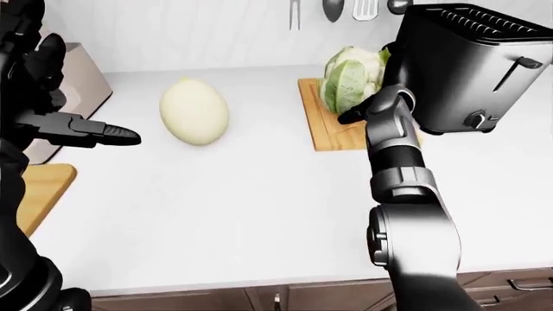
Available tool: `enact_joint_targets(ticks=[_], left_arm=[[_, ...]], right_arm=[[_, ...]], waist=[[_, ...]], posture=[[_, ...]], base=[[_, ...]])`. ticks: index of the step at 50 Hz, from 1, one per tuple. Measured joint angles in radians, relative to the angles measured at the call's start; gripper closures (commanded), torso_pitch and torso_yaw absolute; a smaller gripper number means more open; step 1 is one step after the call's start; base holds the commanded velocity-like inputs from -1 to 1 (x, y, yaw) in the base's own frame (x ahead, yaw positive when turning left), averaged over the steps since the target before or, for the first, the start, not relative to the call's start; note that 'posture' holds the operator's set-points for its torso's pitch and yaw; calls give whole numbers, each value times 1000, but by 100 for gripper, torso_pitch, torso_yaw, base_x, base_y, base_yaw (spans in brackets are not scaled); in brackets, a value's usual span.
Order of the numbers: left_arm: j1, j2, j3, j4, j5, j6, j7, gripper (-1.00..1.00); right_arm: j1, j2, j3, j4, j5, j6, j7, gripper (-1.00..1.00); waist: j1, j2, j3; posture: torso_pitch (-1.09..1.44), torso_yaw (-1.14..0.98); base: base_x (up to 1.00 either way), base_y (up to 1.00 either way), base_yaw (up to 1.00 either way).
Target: Place the cantaloupe and the cauliflower on separate cutting boards.
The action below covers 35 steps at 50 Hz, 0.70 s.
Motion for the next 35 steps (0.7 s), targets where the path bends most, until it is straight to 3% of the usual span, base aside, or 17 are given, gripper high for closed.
enact_joint_targets(ticks=[5, 10, 11, 16, 24, 26, 35], left_arm=[[4, -2, -3, 1, 2, 4, 1, -100], [5, -5, -5, 0, 3, 4, 1, -100], [6, -5, -5, 0, 3, 3, 1, -100], [12, -4, 1, -7, 3, 3, -1, -100], [7, 2, 6, -9, 0, 10, -3, -100], [2, 2, 3, -5, 0, 10, -1, -100], [-2, 3, 1, -5, -2, 10, -2, -100]], right_arm=[[9, -2, -2, -16, 12, 12, 5, 48], [19, -2, 0, -26, 20, 17, 17, 17], [22, -1, 0, -28, 21, 17, 19, 2], [31, 1, -1, -38, 27, 30, 35, -15], [34, -2, 1, -70, 28, 49, 63, -69], [32, -4, 0, -85, 28, 51, 69, -95], [42, -8, -3, -145, 19, 52, 94, -100]], waist=[[-1, -2, -1], [-1, -3, -1], [-1, -3, -1], [-1, -3, -1], [0, -2, -1], [0, -2, -2], [-1, -9, -10]], posture=[[0, 0], [0, 0], [0, 0], [0, 0], [0, 0], [0, 0], [0, 0]], base=[[0, 0, 0], [0, 0, 0], [0, 0, 0], [0, 0, 0], [0, 0, 0], [0, 0, 0], [0, 0, 0]])
